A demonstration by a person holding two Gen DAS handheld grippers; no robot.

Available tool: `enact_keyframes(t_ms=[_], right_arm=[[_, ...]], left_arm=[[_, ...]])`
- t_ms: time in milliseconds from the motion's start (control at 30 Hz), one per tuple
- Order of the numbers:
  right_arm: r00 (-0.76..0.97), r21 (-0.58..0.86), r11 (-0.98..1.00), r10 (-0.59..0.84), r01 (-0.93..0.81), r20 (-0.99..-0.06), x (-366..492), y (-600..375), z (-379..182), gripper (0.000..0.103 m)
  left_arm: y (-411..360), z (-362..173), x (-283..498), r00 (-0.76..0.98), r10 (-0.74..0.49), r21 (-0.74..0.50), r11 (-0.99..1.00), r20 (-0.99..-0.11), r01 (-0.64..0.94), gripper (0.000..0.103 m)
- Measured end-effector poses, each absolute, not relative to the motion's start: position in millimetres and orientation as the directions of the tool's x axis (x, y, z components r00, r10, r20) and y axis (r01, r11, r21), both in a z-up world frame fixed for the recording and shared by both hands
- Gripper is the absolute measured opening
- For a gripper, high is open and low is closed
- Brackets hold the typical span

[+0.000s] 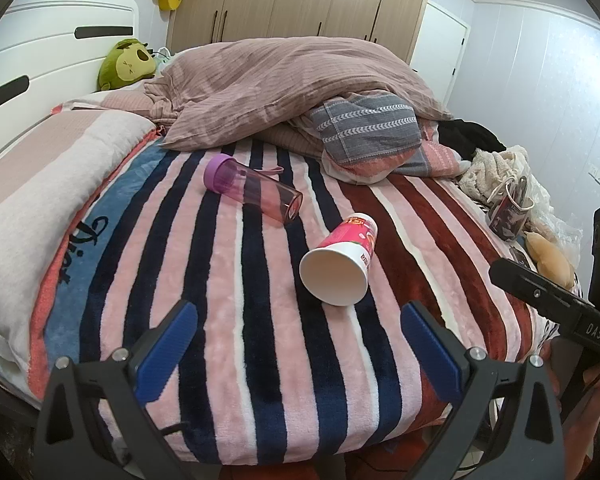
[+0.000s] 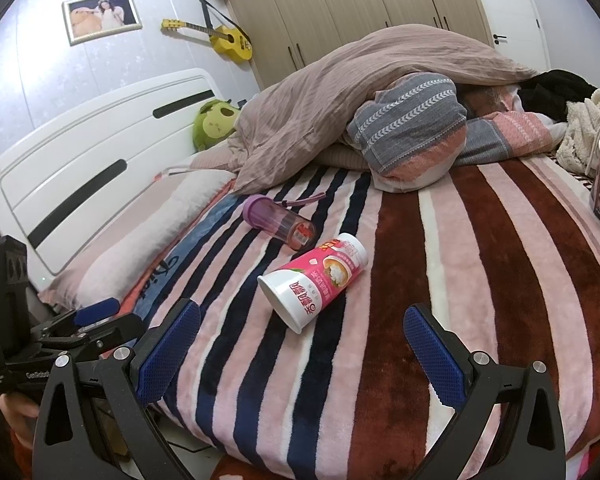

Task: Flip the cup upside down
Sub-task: 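Move the right tool toward the pink paper cup lying on its side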

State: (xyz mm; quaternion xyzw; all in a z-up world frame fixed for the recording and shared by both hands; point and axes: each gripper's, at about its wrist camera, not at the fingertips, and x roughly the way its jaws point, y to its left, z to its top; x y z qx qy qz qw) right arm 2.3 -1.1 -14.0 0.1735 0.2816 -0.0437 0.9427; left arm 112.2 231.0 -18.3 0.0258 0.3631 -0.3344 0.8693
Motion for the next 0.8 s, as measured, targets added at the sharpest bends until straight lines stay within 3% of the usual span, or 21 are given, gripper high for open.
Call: enact_keyframes(t_ms=[800], right_arm=[[0.831, 0.257, 0.945, -0.028, 0.203, -0.556, 1.1, -0.2, -21.5, 0.103]], left_arm=[[217.2, -21.8, 116.5, 0.507, -0.554, -0.172, 0.769, -0.661, 0.616, 0.101]])
